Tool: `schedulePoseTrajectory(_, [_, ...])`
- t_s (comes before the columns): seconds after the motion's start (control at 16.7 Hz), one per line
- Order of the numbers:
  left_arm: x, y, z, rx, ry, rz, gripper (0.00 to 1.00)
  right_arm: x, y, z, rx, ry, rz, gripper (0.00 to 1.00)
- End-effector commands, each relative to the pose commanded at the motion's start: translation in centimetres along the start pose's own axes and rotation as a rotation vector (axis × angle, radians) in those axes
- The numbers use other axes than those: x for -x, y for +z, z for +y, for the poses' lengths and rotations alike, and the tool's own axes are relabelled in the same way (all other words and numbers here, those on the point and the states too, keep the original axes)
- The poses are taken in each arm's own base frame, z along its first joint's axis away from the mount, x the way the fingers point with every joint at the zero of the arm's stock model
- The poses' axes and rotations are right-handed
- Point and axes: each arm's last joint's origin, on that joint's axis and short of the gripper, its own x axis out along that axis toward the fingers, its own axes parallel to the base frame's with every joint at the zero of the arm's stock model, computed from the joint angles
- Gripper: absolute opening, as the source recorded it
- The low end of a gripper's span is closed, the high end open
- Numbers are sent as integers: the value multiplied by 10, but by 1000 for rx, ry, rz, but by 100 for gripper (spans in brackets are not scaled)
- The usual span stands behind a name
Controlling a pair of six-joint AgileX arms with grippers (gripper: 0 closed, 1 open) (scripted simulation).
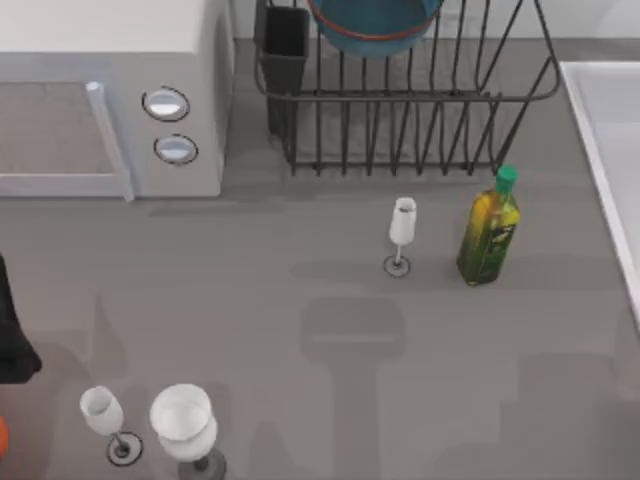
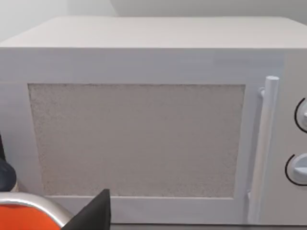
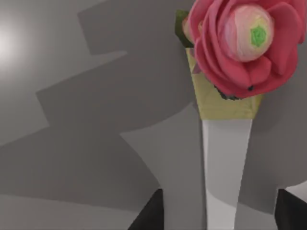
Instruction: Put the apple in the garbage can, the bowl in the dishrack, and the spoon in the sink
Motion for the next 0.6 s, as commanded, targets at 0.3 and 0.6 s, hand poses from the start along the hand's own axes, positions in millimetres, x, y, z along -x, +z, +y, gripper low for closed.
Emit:
schedulePoseTrajectory(0.3, [0, 0, 0, 0, 0, 0, 100, 33, 3, -7, 11, -13, -4, 0])
schedulePoseTrajectory(0.6, [0, 0, 0, 0, 0, 0, 100, 78, 2, -3, 6, 19, 2, 0])
